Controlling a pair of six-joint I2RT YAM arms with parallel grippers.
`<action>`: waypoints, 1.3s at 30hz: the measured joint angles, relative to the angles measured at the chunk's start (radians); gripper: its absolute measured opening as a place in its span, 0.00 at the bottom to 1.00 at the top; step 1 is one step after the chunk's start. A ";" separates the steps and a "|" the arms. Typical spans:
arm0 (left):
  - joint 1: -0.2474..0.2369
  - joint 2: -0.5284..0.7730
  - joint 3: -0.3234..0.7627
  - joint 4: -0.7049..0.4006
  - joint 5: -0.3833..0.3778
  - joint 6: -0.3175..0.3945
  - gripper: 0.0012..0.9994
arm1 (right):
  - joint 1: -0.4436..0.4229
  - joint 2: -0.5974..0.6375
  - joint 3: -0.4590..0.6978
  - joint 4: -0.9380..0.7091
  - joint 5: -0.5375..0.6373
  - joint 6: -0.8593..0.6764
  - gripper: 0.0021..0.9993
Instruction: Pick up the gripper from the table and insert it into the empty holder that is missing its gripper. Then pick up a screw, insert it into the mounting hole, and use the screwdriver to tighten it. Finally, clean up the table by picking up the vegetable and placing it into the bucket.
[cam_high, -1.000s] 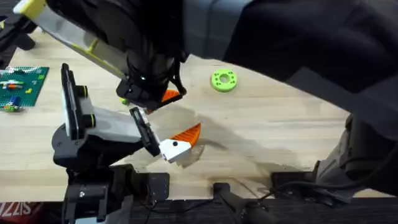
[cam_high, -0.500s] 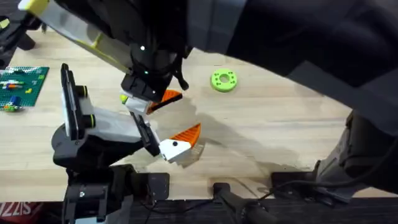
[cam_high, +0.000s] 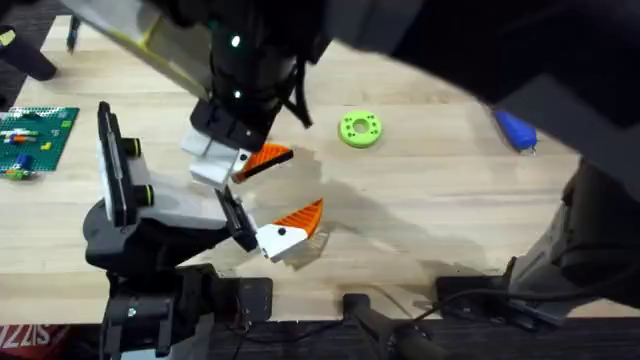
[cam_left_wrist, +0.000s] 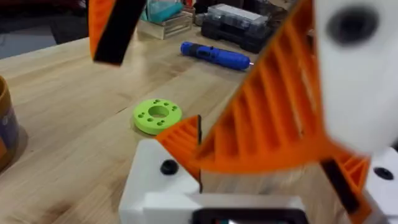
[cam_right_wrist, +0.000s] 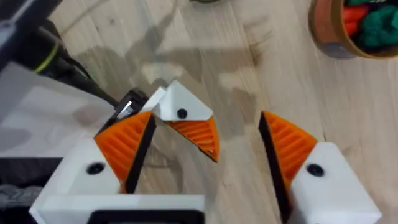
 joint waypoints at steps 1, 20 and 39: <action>0.000 0.000 0.000 0.000 0.000 0.000 0.99 | -0.006 -0.007 0.003 0.000 -0.007 0.000 0.99; 0.000 0.000 0.000 0.000 -0.001 0.005 0.01 | -0.181 -0.057 0.019 -0.160 -0.129 0.012 0.99; 0.000 0.000 0.000 0.000 -0.001 0.004 0.01 | -0.408 -0.292 -0.290 -0.162 -0.116 0.096 0.99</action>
